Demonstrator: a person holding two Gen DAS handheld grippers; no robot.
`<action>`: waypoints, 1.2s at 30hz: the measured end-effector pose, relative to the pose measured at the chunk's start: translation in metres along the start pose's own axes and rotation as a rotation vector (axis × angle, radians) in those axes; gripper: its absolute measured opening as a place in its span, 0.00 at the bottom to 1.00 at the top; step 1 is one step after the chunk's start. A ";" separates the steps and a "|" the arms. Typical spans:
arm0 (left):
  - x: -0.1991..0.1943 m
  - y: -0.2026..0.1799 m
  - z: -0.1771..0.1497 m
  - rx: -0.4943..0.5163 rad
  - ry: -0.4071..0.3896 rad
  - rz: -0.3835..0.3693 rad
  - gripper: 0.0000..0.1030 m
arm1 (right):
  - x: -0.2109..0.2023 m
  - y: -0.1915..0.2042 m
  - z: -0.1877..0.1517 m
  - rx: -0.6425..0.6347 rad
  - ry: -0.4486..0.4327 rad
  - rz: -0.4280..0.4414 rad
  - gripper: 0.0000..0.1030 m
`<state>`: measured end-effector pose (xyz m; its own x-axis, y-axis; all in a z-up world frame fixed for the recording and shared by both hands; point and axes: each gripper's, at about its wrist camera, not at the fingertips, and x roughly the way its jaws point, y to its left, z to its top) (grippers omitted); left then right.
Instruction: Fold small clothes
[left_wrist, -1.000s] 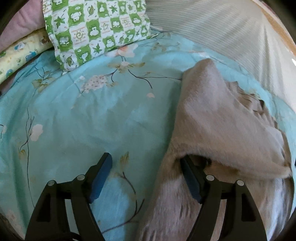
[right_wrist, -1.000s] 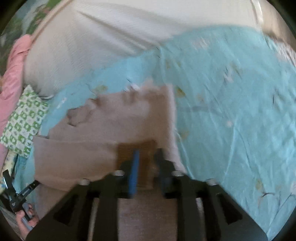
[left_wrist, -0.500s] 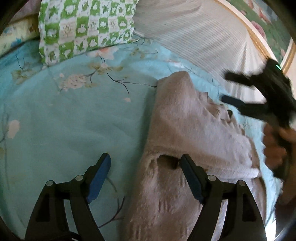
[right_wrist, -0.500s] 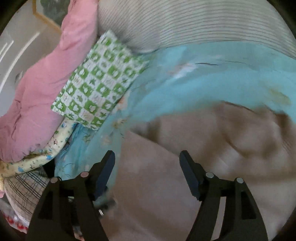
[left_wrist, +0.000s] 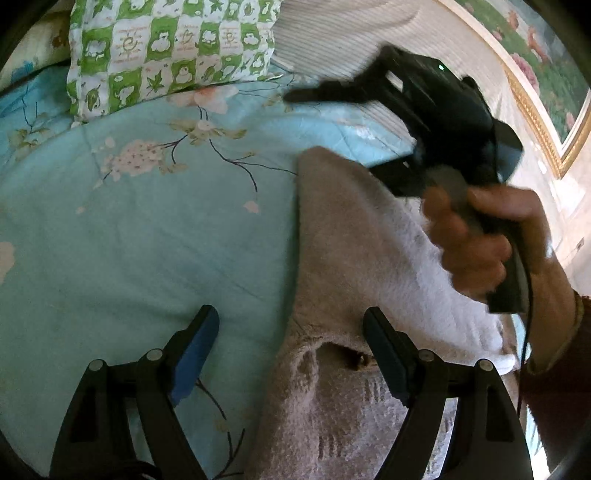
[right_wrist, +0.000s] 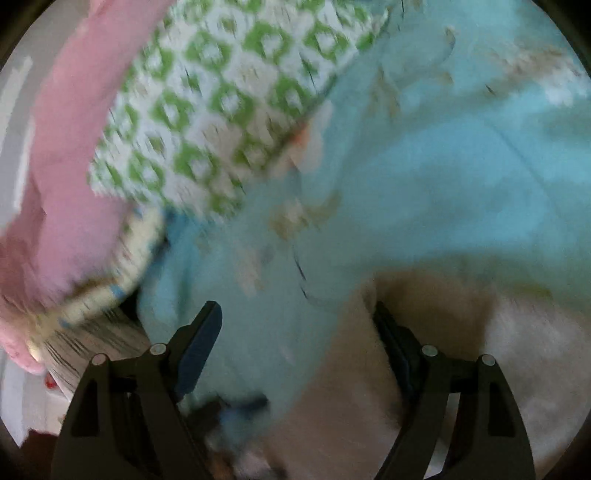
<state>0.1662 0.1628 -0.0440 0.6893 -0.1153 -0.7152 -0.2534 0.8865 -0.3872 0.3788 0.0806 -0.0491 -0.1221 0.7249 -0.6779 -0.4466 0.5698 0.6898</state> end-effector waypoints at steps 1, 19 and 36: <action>0.000 -0.001 0.000 0.006 -0.005 0.008 0.79 | -0.001 -0.003 0.002 0.028 -0.051 0.014 0.79; 0.022 -0.005 0.039 0.065 0.005 0.214 0.79 | -0.168 -0.022 -0.194 0.137 -0.404 -0.264 0.79; -0.075 -0.006 -0.034 0.163 0.028 0.128 0.79 | -0.304 -0.029 -0.352 0.320 -0.648 -0.584 0.75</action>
<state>0.0931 0.1514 -0.0079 0.6386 -0.0073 -0.7695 -0.2229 0.9554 -0.1940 0.1173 -0.2929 0.0479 0.6075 0.3085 -0.7319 -0.0032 0.9224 0.3862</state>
